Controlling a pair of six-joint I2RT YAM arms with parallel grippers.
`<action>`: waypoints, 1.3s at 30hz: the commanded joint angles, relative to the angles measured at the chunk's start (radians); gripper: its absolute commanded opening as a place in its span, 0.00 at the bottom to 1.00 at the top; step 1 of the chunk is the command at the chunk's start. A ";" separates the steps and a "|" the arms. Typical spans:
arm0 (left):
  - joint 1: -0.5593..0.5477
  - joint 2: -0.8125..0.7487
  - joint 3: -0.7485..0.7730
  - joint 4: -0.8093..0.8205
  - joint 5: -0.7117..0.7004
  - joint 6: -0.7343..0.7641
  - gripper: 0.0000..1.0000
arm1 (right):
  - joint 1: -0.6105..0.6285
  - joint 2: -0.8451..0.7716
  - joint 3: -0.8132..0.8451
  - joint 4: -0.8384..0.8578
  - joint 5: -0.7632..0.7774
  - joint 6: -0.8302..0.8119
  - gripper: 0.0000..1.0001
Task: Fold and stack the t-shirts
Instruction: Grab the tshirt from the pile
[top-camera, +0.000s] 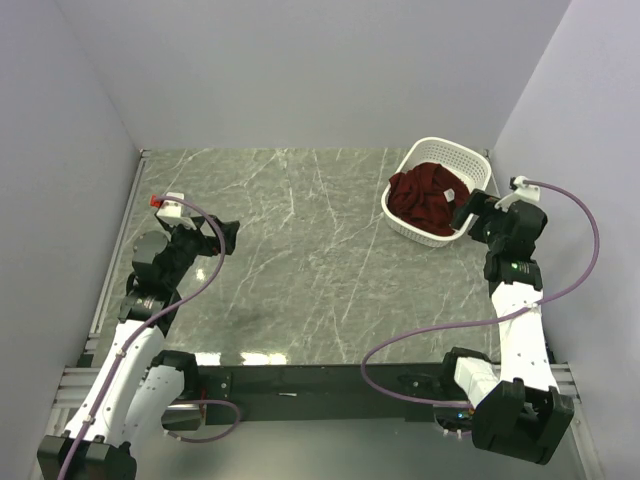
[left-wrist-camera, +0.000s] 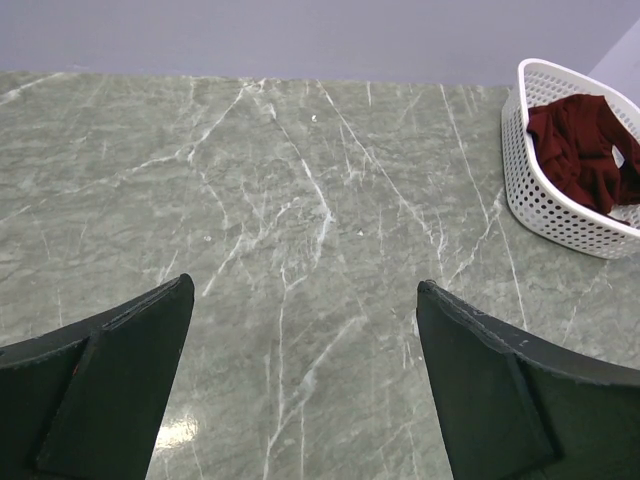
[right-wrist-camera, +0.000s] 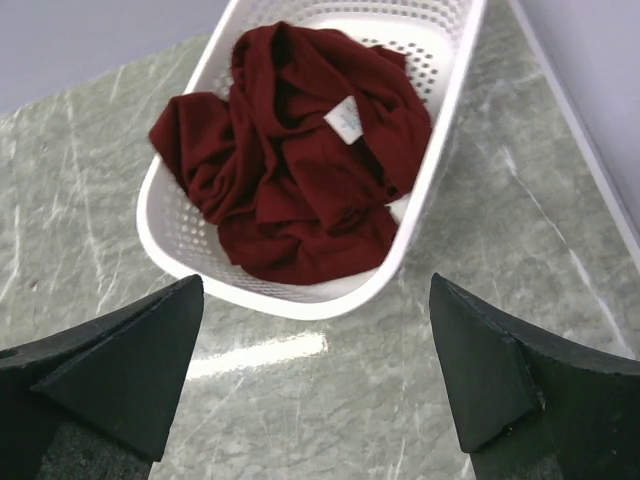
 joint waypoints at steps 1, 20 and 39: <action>-0.004 -0.001 0.044 0.050 0.022 0.015 0.99 | -0.003 -0.011 0.005 0.070 -0.099 -0.055 1.00; -0.015 -0.039 0.041 0.043 0.023 0.029 0.99 | 0.179 0.825 0.905 -0.430 -0.263 -0.385 1.00; -0.018 -0.002 0.044 0.041 0.023 0.044 1.00 | 0.187 1.259 1.330 -0.465 0.066 -0.425 0.79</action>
